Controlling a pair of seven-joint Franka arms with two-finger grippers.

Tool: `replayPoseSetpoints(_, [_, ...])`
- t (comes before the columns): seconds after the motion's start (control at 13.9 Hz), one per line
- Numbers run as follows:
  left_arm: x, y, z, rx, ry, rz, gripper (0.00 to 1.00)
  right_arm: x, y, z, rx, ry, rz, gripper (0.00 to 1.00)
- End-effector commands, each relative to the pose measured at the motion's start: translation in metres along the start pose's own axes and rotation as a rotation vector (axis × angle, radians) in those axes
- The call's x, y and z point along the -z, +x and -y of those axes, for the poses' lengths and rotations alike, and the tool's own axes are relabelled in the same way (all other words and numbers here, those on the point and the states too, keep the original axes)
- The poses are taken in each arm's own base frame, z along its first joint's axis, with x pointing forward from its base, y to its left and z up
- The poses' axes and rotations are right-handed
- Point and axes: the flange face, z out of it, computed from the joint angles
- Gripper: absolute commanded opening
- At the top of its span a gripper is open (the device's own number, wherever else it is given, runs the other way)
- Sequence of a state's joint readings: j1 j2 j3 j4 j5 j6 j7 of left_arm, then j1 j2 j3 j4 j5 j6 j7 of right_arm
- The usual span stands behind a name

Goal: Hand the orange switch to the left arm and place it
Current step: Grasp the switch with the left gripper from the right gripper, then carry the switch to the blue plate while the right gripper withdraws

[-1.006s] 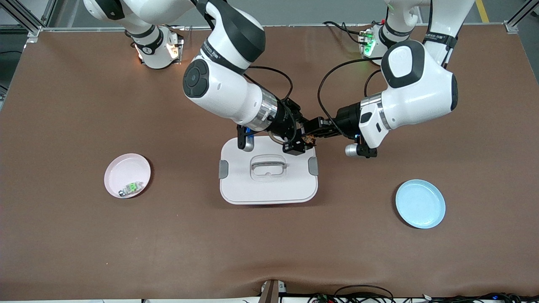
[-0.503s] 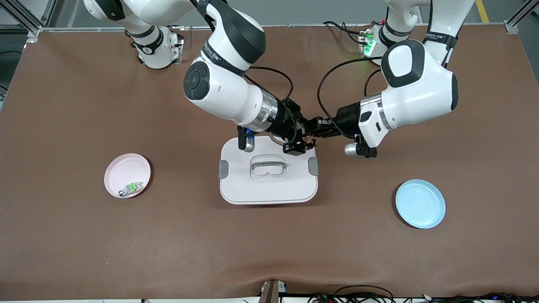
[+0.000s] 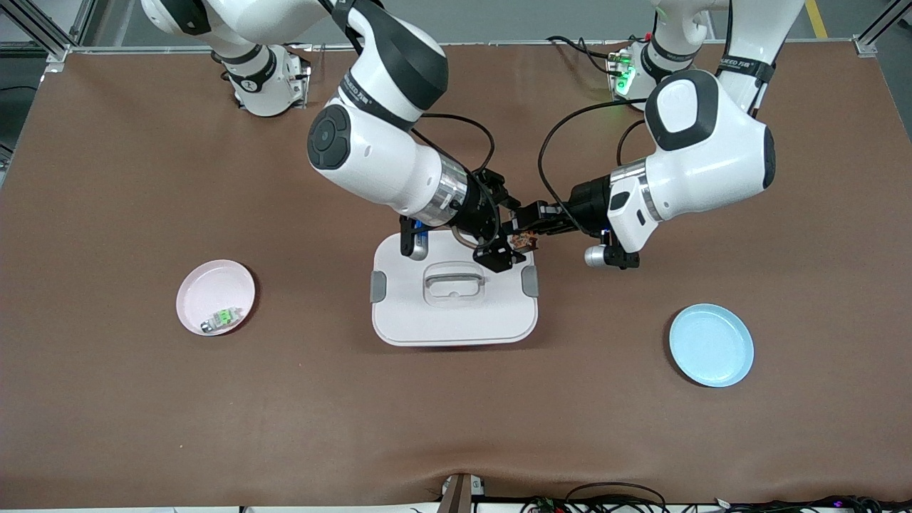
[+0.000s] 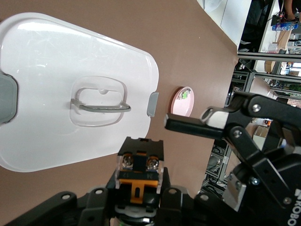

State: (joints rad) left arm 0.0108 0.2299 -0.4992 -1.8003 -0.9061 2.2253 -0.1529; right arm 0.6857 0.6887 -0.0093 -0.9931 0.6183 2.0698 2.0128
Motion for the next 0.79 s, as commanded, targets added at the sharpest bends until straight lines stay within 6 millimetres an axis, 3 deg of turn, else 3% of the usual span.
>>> replayPoseSetpoints(0.0, [0.010,-0.001,-0.006,0.040,0.038,-0.029,0.00,0.009,0.013,0.009,0.059,-0.046,-0.015,1.00])
replayPoseSetpoints(0.43, [0.049,-0.003,-0.008,0.203,0.321,-0.212,0.00,0.056,0.066,0.027,0.281,-0.212,-0.062,1.00])
replayPoseSetpoints(0.72, [0.096,0.004,0.010,0.328,0.435,-0.288,0.00,0.091,0.099,0.035,0.524,-0.299,-0.062,1.00])
